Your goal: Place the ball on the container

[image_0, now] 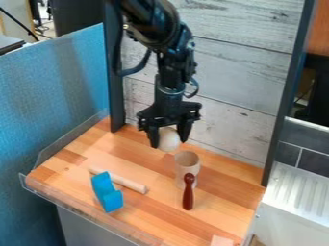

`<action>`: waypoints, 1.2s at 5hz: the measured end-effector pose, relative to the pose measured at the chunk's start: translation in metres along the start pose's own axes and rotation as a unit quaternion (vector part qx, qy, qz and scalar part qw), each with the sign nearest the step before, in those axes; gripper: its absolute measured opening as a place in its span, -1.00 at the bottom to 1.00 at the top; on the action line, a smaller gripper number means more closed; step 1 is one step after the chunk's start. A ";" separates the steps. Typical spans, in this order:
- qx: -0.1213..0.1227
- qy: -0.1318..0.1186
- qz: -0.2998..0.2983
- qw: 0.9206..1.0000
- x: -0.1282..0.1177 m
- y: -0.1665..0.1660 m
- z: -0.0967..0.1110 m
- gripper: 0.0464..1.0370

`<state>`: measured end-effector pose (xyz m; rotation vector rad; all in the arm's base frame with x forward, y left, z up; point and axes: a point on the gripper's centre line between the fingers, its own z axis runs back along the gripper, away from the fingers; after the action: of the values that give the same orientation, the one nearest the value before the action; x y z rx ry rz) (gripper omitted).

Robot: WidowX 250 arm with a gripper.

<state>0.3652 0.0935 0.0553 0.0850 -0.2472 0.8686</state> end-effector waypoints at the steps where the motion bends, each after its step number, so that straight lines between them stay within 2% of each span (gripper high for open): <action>1: 0.007 -0.003 -0.005 1.000 -0.001 -0.015 -0.007 0.45; 3: 0.032 -0.008 -0.017 0.999 -0.012 -0.026 -0.029 0.45; 4: 0.036 -0.011 -0.018 0.999 -0.013 -0.031 -0.034 0.45; 5: 0.035 -0.020 -0.014 0.999 -0.010 -0.032 -0.035 0.54; 6: 0.033 -0.028 -0.018 0.999 -0.008 -0.033 -0.034 0.95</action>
<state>0.3918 0.0725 0.0209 0.1758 -0.2685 0.8395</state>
